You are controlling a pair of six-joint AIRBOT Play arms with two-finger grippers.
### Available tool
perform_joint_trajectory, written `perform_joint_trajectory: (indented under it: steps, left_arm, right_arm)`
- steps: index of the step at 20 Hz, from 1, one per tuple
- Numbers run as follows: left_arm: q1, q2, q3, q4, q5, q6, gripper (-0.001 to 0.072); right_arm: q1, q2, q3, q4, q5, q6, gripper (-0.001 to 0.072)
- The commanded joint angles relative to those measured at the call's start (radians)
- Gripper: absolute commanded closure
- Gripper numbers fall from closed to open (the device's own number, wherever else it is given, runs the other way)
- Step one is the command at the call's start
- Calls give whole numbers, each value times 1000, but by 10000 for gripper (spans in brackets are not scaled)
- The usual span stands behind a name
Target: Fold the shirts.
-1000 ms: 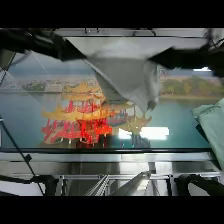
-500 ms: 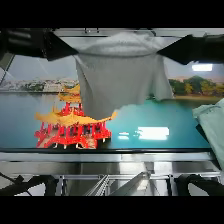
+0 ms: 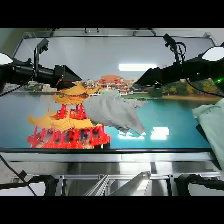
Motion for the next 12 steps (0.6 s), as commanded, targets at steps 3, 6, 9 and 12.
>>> perform_joint_trajectory:
  steps: [3,6,9,12]
  left_arm:
    - [119,-77,-89,14,-105,19,-4]
    - [106,-78,-253,14,-61,69,-3]
    - [61,-78,-367,13,6,92,3]
    - [3,-78,-420,13,77,92,14]
  right_arm:
    - [-140,-31,-75,-160,69,64,210]
    - [-156,-31,-238,-160,25,21,210]
    - [-137,-32,-382,-160,-60,-34,209]
    - [-85,-38,-466,-156,-101,-63,209]
